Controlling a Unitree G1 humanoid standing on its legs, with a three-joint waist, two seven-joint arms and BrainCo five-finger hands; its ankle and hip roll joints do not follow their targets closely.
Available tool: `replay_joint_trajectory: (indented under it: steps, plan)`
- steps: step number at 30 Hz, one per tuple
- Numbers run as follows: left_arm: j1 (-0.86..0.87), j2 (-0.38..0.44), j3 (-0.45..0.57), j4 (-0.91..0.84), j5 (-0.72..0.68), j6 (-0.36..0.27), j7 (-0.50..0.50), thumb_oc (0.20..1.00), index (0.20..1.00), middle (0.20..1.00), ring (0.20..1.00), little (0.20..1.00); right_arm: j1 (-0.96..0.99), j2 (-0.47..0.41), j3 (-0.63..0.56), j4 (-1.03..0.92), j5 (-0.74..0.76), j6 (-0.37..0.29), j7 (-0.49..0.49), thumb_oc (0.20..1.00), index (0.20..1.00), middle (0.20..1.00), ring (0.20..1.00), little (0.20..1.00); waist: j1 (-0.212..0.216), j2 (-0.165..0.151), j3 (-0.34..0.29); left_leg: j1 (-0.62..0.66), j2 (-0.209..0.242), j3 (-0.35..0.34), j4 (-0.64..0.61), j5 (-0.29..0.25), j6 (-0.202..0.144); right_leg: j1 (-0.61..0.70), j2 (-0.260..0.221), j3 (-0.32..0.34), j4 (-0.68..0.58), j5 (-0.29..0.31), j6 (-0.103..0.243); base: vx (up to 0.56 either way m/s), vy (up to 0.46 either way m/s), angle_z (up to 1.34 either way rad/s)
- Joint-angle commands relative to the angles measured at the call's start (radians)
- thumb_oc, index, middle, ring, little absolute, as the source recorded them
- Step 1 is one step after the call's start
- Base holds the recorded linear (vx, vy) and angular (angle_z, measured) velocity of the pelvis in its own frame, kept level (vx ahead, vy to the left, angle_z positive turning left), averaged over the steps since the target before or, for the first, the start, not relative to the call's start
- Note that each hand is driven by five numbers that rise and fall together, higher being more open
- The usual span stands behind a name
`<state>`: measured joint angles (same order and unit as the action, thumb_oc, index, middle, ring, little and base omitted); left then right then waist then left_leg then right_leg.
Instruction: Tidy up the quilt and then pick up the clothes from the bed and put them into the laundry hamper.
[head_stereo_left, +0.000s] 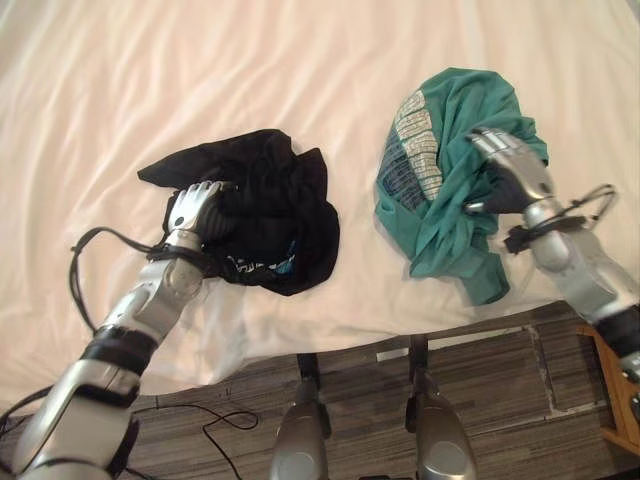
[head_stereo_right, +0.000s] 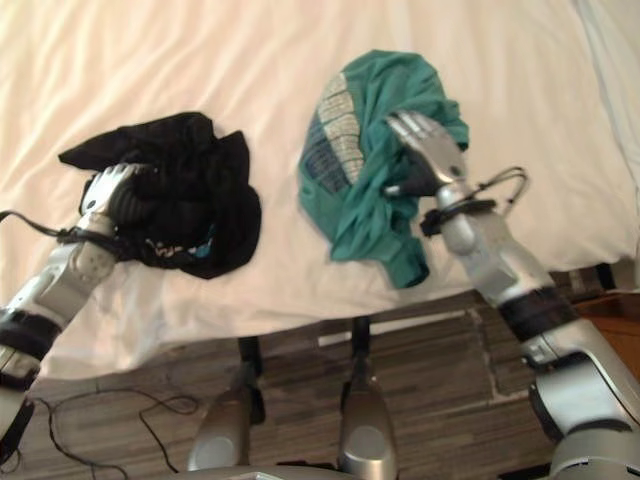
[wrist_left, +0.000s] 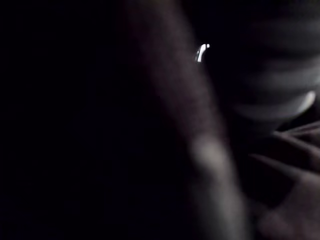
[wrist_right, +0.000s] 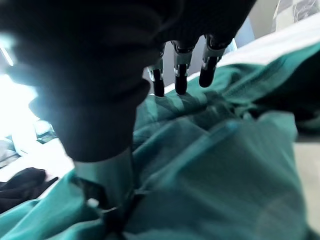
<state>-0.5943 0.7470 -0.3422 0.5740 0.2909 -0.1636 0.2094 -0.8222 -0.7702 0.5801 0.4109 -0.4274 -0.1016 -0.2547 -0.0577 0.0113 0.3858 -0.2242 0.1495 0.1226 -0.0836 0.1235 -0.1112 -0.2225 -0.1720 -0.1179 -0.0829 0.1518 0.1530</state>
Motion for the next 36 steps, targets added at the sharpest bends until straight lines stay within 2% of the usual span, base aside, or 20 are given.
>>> replay_joint_trajectory:
  steps: [1, 2, 5, 6, 7, 8, 13, 15, 16, 20, 24, 25, 26, 27, 28, 29, 31, 34, 35, 36]
  plan:
    - [0.005, -0.09, 0.001, 0.124, -0.151, 0.002, 0.057, 0.2, 0.2, 0.2, 0.2, 0.2, -0.095, 0.055, 0.086, 0.172, 0.011, 0.034, 0.01, 1.0, 1.0, 1.0, 1.0, 1.0, 0.031, -0.045, -0.026, -0.001, 0.065, -0.019, 0.007, -0.019, -0.056, -0.076, -0.074, 0.034, 0.16, -0.149, 0.036, -0.04, -0.02, 0.06]
    - [0.004, -0.091, 0.003, 0.127, -0.152, 0.0, 0.058, 0.2, 0.2, 0.2, 0.2, 0.2, -0.104, 0.058, 0.093, 0.181, 0.013, 0.031, 0.007, 1.0, 1.0, 1.0, 1.0, 1.0, 0.028, -0.045, -0.024, 0.0, 0.065, -0.019, 0.007, -0.019, -0.056, -0.076, -0.075, 0.034, 0.163, -0.152, 0.036, -0.02, -0.043, 0.14]
    - [-0.071, -0.204, -0.039, 0.198, -0.249, -0.013, 0.076, 0.2, 0.2, 0.2, 0.2, 0.2, -0.117, 0.237, 0.164, 0.556, 0.08, 0.092, 0.087, 1.0, 1.0, 1.0, 1.0, 1.0, 0.062, -0.055, -0.004, -0.007, 0.046, -0.06, 0.061, -0.043, -0.045, -0.06, -0.092, 0.009, 0.209, -0.18, 0.03, -0.03, -0.039, 0.23]
    - [-0.06, -0.216, -0.047, 0.176, -0.253, -0.013, 0.07, 0.2, 0.2, 0.2, 0.2, 0.2, -0.102, 0.272, 0.158, 0.6, 0.092, 0.105, 0.106, 0.2, 0.2, 0.2, 0.2, 0.2, 0.07, -0.057, -0.003, -0.011, 0.041, -0.072, 0.084, -0.054, -0.041, -0.052, -0.097, 0.002, 0.218, -0.186, 0.028, -0.03, -0.033, 0.27]
    - [-0.058, -0.214, -0.047, 0.174, -0.253, -0.012, 0.07, 0.2, 0.2, 0.2, 0.2, 0.2, -0.101, 0.274, 0.158, 0.603, 0.092, 0.104, 0.105, 0.2, 0.2, 0.2, 0.2, 0.2, 0.069, -0.058, -0.003, -0.013, 0.041, -0.073, 0.087, -0.056, -0.041, -0.051, -0.098, 0.001, 0.219, -0.187, 0.028, 0.0, -0.038, 0.34]
    - [0.272, -0.054, 0.138, -0.161, -0.339, -0.053, -0.027, 0.2, 0.2, 0.2, 0.2, 0.2, 0.077, 0.257, 0.037, 0.547, 0.162, 0.105, 0.159, 0.2, 0.2, 0.2, 0.2, 0.2, 0.118, -0.039, -0.007, -0.013, 0.026, -0.106, 0.115, -0.08, -0.03, 0.004, -0.113, -0.039, 0.214, -0.2, 0.028, 0.03, -0.001, 0.31]
    - [0.409, -0.131, 0.292, -0.209, -0.502, -0.073, -0.049, 0.2, 0.2, 0.2, 0.2, 0.2, 0.419, 0.373, -0.138, 0.452, 0.249, 0.076, 0.188, 0.2, 0.2, 0.2, 0.2, 0.2, 0.124, -0.058, -0.066, 0.031, -0.011, -0.13, 0.11, -0.113, -0.005, 0.077, -0.116, -0.056, 0.198, -0.189, 0.043, 0.09, 0.036, 0.39]
    - [0.451, -0.235, 0.284, -0.251, -0.515, -0.082, -0.007, 0.2, 0.2, 0.2, 0.2, 0.2, 0.616, 0.433, -0.214, 0.309, 0.375, 0.025, 0.201, 0.2, 0.2, 0.2, 0.2, 0.2, 0.084, -0.072, -0.088, 0.043, -0.043, -0.232, 0.096, -0.102, 0.021, 0.113, 0.014, 0.112, 0.242, -0.281, 0.02, 0.16, -0.035, 0.61]
    - [0.467, -0.257, 0.282, -0.254, -0.532, -0.09, -0.012, 0.2, 0.2, 0.2, 0.2, 0.2, 0.659, 0.437, -0.23, 0.278, 0.419, 0.007, 0.198, 0.2, 0.2, 0.2, 0.2, 0.2, 0.065, -0.069, -0.103, 0.041, -0.071, -0.269, 0.091, -0.092, 0.039, 0.12, 0.1, 0.257, 0.246, -0.325, -0.004, 0.02, 0.074, 1.29]
    - [0.47, -0.307, 0.26, -0.265, -0.546, -0.092, 0.005, 0.2, 0.2, 0.2, 0.2, 0.2, 0.661, 0.506, -0.228, 0.217, 0.601, -0.038, 0.208, 0.2, 0.2, 0.2, 0.2, 0.2, 0.081, -0.07, -0.13, 0.063, -0.095, -0.31, 0.034, -0.054, 0.03, 0.173, 0.15, 0.321, 0.169, -0.316, -0.07, 0.03, -0.047, 0.99]
    - [0.516, -0.354, 0.267, -0.276, -0.573, -0.087, 0.019, 0.2, 0.2, 0.2, 0.2, 0.2, 0.66, 0.538, -0.24, 0.116, 0.778, -0.085, 0.219, 0.2, 0.2, 0.2, 0.2, 0.2, 0.091, -0.06, -0.14, 0.049, -0.066, -0.309, 0.018, -0.01, -0.008, 0.237, 0.144, 0.251, 0.064, -0.308, -0.079, -0.05, -0.091, 0.4]
    - [0.536, -0.368, 0.27, -0.299, -0.582, -0.085, 0.012, 0.2, 0.2, 0.2, 0.2, 0.2, 0.678, 0.528, -0.258, 0.08, 0.816, -0.093, 0.233, 0.2, 0.2, 0.2, 0.2, 0.2, 0.085, -0.058, -0.131, 0.014, -0.061, -0.267, 0.027, 0.006, -0.016, 0.247, 0.128, 0.216, 0.046, -0.31, -0.08, -0.22, -0.013, 0.3]
    - [0.551, -0.378, 0.271, -0.317, -0.596, -0.089, 0.0, 0.2, 0.2, 0.2, 0.2, 0.2, 0.685, 0.521, -0.265, 0.053, 0.829, -0.105, 0.225, 0.2, 0.2, 0.2, 0.2, 0.2, 0.078, -0.055, -0.126, -0.01, -0.048, -0.162, 0.045, -0.003, -0.006, 0.242, 0.107, 0.167, 0.037, -0.305, -0.072, -0.32, 0.037, 1.06]
    - [0.571, -0.389, 0.286, -0.333, -0.625, -0.105, 0.001, 0.2, 0.2, 0.2, 0.2, 0.2, 0.688, 0.512, -0.28, -0.002, 0.876, -0.116, 0.217, 0.2, 0.2, 0.2, 0.2, 0.2, 0.064, -0.052, -0.13, -0.012, 0.008, 0.034, 0.084, -0.033, 0.001, 0.255, 0.064, 0.064, 0.007, -0.279, -0.049, -0.25, 0.049, 1.55]
    - [0.572, -0.389, 0.286, -0.333, -0.625, -0.105, 0.001, 0.2, 0.2, 0.2, 0.2, 0.2, 0.688, 0.512, -0.28, -0.003, 0.876, -0.116, 0.217, 0.2, 0.2, 0.2, 0.2, 0.2, 0.064, -0.051, -0.131, -0.013, 0.008, 0.034, 0.085, -0.033, 0.001, 0.254, 0.064, 0.064, 0.007, -0.278, -0.049, -0.23, 0.065, 2.03]
    - [0.594, -0.388, 0.305, -0.345, -0.642, -0.116, -0.001, 0.2, 0.2, 0.2, 0.2, 0.2, 0.702, 0.506, -0.299, -0.034, 0.9, -0.117, 0.224, 0.2, 0.2, 0.2, 0.2, 0.2, 0.055, -0.051, -0.138, 0.01, 0.035, 0.102, 0.1, -0.053, -0.005, 0.26, 0.038, 0.015, 0.002, -0.265, -0.034, -0.13, 0.084, 1.52]
    - [0.659, -0.394, 0.333, -0.366, -0.666, -0.124, -0.013, 0.2, 0.2, 0.2, 0.2, 0.2, 0.762, 0.475, -0.351, -0.1, 0.828, -0.102, 0.203, 0.2, 0.2, 0.2, 0.2, 0.2, 0.045, -0.053, -0.169, 0.06, 0.073, 0.096, 0.177, -0.084, -0.022, 0.267, -0.018, -0.087, 0.006, -0.22, -0.022, -0.17, 0.151, 1.06]
    - [0.663, -0.402, 0.335, -0.363, -0.671, -0.123, -0.008, 0.2, 0.2, 0.2, 0.2, 0.2, 0.775, 0.462, -0.372, -0.099, 0.788, -0.1, 0.188, 0.2, 0.2, 0.2, 0.2, 0.2, 0.041, -0.052, -0.182, 0.076, 0.104, 0.096, 0.183, -0.087, -0.028, 0.27, -0.039, -0.148, 0.009, -0.205, -0.017, -0.12, 0.142, 0.86]
    - [0.677, -0.415, 0.331, -0.351, -0.694, -0.11, -0.018, 0.2, 0.2, 0.2, 0.2, 0.2, 0.807, 0.454, -0.414, -0.088, 0.735, -0.084, 0.161, 0.2, 0.2, 0.2, 0.2, 0.2, 0.042, -0.047, -0.197, 0.126, 0.166, 0.128, 0.166, -0.076, -0.039, 0.288, -0.069, -0.232, 0.019, -0.202, -0.006, -0.05, 0.54, 1.68]
    - [0.637, -0.161, 0.083, -0.355, -0.653, 0.001, -0.535, 0.2, 0.2, 0.2, 0.2, 0.2, 0.836, 0.399, -0.458, -0.077, 0.709, -0.07, 0.237, 0.2, 0.2, 0.2, 0.2, 0.2, -0.013, 0.01, -0.223, 0.172, 0.219, 0.201, 0.116, -0.065, -0.074, 0.312, -0.103, -0.298, 0.023, -0.204, 0.028, -0.08, 0.677, 2.39]
